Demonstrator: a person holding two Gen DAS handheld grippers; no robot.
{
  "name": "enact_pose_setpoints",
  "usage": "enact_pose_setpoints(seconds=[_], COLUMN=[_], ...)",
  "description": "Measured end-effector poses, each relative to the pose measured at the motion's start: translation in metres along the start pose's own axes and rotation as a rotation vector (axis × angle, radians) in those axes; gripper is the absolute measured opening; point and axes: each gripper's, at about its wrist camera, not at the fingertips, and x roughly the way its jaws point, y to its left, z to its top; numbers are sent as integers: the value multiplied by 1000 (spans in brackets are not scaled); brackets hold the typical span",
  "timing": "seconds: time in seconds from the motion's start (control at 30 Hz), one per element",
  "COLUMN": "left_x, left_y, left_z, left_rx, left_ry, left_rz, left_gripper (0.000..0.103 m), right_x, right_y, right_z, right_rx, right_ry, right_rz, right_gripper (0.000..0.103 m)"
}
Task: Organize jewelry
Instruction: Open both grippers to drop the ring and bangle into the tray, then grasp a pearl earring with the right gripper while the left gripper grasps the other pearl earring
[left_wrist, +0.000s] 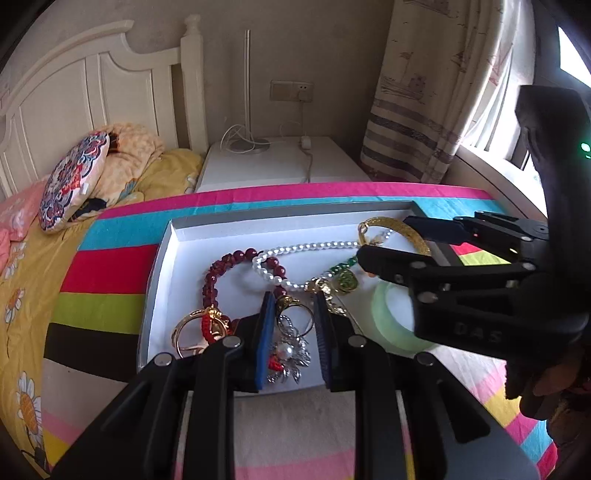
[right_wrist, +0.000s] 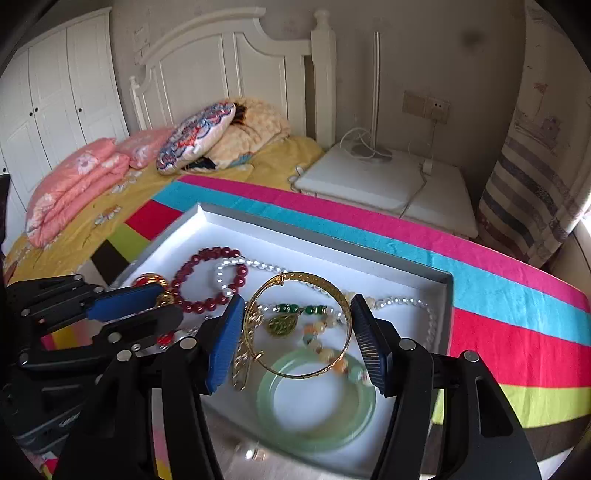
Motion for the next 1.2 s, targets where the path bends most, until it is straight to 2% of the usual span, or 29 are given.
enact_pose_setpoints(seconds=[0.2, 0.53, 0.57, 0.6, 0.63, 0.67, 0.8, 0.87, 0.9, 0.97, 1.07, 1.2], left_x=[18, 32, 32, 30, 27, 23, -4, -27, -42, -56, -67, -69], left_y=[9, 14, 15, 15, 16, 16, 19, 21, 21, 18, 7, -17], left_z=[3, 4, 4, 4, 4, 4, 5, 0, -5, -12, -27, -51], left_rx=[-19, -52, -53, -55, -58, -61, -71, -88, -96, -85, -32, 38], left_ry=[17, 29, 28, 21, 11, -2, -68, -138, -182, -211, -187, -148], left_rz=[23, 34, 33, 33, 36, 44, 78, 113, 140, 152, 153, 141], left_gripper=[21, 22, 30, 37, 52, 62, 77, 98, 101, 101, 101, 101], right_x=[35, 58, 57, 56, 53, 50, 10, -21, -34, -57, -82, -102], right_y=[-5, 1, 1, 0, -1, -1, -9, -11, -11, -10, -4, 0], right_z=[12, 23, 23, 25, 25, 25, 23, 15, 9, -6, -40, -85], right_rx=[23, 55, 63, 70, 70, 69, 83, 79, 73, 47, -6, -14], right_ry=[49, 102, 102, 98, 93, 84, -2, -60, -82, -102, -91, -48], right_rz=[-14, -46, -40, -33, -31, -30, -7, 16, 25, 36, 26, 32], right_gripper=[58, 58, 60, 69, 74, 75, 75, 75, 75, 75, 75, 75])
